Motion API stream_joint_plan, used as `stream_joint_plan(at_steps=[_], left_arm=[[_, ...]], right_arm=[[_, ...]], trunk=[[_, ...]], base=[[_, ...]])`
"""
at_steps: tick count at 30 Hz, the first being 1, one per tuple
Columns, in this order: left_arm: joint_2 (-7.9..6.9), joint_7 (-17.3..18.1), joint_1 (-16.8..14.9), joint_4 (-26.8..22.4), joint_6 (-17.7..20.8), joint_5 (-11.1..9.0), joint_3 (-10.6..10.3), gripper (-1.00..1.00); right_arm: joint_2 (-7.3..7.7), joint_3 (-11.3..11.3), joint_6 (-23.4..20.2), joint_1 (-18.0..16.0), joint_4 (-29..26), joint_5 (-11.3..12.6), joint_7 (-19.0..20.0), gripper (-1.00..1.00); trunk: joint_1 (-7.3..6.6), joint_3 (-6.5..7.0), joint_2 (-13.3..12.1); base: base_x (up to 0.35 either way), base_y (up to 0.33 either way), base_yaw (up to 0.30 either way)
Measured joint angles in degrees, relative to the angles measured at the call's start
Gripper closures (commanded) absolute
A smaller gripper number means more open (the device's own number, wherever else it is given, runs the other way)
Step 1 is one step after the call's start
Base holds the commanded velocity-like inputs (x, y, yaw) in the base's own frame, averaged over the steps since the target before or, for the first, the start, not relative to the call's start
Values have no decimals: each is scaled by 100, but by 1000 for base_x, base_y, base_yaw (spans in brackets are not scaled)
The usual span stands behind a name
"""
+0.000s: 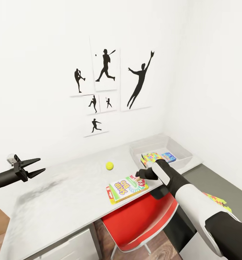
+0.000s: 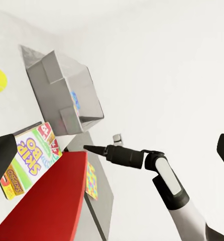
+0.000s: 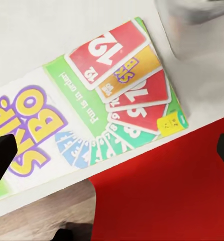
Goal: Put all the toys in the child's room - the three board games (two on the bed and one on the table), the two jigsaw puzzles on the table, and the tennis ball on the table - inside the toy box on the table in the child's room.
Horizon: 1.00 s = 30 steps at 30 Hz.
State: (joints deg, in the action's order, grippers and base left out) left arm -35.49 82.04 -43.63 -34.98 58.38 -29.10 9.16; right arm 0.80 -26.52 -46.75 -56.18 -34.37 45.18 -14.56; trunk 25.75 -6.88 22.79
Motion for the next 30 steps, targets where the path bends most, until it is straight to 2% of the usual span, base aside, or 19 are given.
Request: stream_joint_plan(at_steps=[8,13,18,25,30], left_arm=[[0,0,0,0,-4,0,0,-100],[0,0,0,0,-7,0,0,-100],[0,0,0,0,-9,2,0,-100],[0,0,0,0,-9,2,0,-100],[0,0,0,0,-9,2,0,-100]], right_arm=[[0,-4,549,0,128,-18,0,-100],[-12,-9,857,0,440,-208,21,-100],[-24,-21,1000,-1,538,-418,28,-100],[-19,-16,1045,-1,560,-491,68,-100],[-18,-16,1274,-1,565,-504,174,-100]], trunk=[[0,0,0],[0,0,0],[0,0,0],[0,0,0],[0,0,0]], base=[[0,0,0],[0,0,0],[0,0,0],[0,0,0],[0,0,0]])
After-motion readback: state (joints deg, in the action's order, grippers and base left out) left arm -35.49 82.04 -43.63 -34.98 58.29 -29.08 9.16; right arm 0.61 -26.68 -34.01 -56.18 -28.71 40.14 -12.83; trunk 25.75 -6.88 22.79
